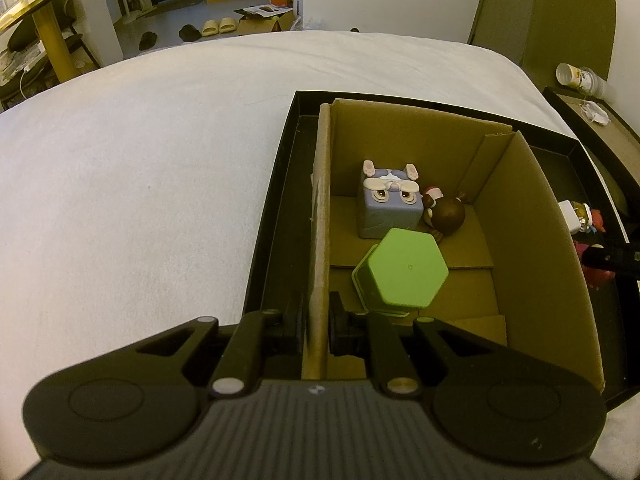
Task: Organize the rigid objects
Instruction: 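Move the right tool back to the pink figure on the tray, then close the right tool on the pink figure and lift it, then carry the pink figure over the box with the right tool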
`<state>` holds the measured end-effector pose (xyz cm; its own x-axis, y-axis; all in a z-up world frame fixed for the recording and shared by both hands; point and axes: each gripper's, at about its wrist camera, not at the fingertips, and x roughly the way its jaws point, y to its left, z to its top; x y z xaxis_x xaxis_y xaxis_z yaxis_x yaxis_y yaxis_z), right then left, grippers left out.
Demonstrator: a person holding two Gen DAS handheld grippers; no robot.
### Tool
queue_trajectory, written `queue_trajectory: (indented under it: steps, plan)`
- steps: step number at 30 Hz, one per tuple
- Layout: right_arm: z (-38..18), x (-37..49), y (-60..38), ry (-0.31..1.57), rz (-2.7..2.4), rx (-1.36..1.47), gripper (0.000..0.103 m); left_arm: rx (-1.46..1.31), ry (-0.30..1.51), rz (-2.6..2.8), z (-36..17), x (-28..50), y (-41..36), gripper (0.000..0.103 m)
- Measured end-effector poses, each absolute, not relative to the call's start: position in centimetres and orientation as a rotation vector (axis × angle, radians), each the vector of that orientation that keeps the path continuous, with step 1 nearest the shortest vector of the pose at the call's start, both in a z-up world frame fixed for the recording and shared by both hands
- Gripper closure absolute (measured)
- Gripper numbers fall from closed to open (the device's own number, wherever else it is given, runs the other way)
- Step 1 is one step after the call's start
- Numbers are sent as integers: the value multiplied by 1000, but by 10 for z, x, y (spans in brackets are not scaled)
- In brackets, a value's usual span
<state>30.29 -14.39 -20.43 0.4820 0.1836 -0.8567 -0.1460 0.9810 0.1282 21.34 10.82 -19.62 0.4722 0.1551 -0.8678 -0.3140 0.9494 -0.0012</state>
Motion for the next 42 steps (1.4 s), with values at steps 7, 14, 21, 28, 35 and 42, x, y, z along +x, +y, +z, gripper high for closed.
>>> queue_trajectory:
  steps: [7,14,21,28,35,42]
  plan:
    - [-188,295,-145,1023,243,38,51,-166,1041,289,-197,213,108,92]
    - [-169,290,-136,990,288,41,51,-168,1041,288,-197,214,107,92]
    - [-149,284,-119,946,343,39,51,-167,1041,289,-197,214,107,92]
    - [-136,280,-101,921,403,39,51,-166,1041,289,-197,214,107,92]
    - [-128,277,-80,911,469,29,51,-159,1040,288,-196,214,107,92]
    - [-126,271,-53,895,543,-65,51,-161,1039,285,-196,213,108,92]
